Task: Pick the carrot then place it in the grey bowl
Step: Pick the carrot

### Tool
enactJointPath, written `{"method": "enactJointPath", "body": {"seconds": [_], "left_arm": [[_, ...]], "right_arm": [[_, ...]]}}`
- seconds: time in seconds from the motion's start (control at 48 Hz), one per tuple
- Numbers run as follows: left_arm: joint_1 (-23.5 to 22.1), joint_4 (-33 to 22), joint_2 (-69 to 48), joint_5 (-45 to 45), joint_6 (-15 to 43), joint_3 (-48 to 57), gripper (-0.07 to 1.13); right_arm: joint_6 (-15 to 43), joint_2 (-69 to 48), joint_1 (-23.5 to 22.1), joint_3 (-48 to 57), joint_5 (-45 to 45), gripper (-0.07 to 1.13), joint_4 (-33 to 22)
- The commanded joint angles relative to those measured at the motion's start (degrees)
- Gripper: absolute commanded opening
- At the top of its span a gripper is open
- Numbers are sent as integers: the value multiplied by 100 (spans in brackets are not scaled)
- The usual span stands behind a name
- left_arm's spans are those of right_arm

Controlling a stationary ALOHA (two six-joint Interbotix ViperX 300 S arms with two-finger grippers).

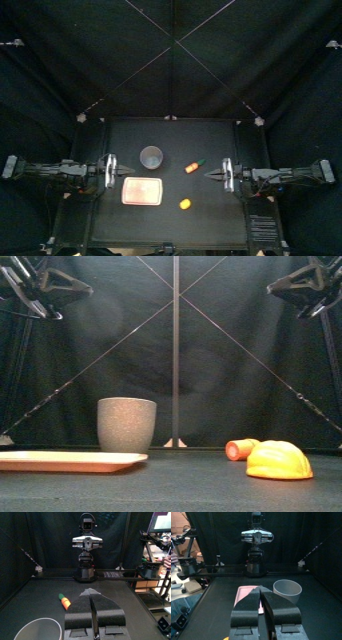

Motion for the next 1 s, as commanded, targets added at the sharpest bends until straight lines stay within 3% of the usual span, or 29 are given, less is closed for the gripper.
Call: {"method": "enactJointPath", "body": {"seconds": [0.021,0.333,0.458,0.604,0.854,1.0], "left_arm": [[325,18,18,-35,26,-53,-5],[457,26,18,-35,26,-53,-3],[448,26,18,-35,18,-35,-3],[448,26,9,-26,26,0,-3],[448,26,9,-26,26,26,-3],[448,35,9,-26,26,44,-3]], "right_arm": [[18,237,-132,0,70,-1,35],[44,1758,-703,-598,2021,7,-316],[53,2259,-738,-765,2153,15,-571],[79,2698,-976,-870,2162,43,-694],[62,3296,-1380,-1028,2136,104,-694],[18,3718,-1477,-1274,2136,104,-773]]}}
